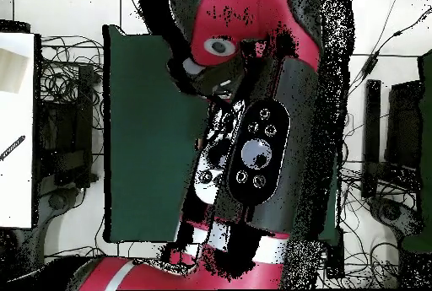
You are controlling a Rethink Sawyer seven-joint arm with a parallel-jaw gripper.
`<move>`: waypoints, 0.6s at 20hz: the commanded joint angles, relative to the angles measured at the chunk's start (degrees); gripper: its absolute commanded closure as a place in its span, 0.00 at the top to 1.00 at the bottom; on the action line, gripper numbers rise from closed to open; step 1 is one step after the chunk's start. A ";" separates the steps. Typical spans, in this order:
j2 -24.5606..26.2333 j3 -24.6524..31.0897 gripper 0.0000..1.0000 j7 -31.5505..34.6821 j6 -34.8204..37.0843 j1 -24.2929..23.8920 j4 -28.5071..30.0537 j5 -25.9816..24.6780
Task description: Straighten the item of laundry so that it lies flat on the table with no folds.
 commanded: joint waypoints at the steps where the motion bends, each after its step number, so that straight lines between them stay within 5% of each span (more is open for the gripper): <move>1: 2.48 0.15 0.00 21.69 -7.81 2.20 10.48 1.34; 12: 3.76 2.17 0.00 22.67 -19.56 1.98 15.99 4.49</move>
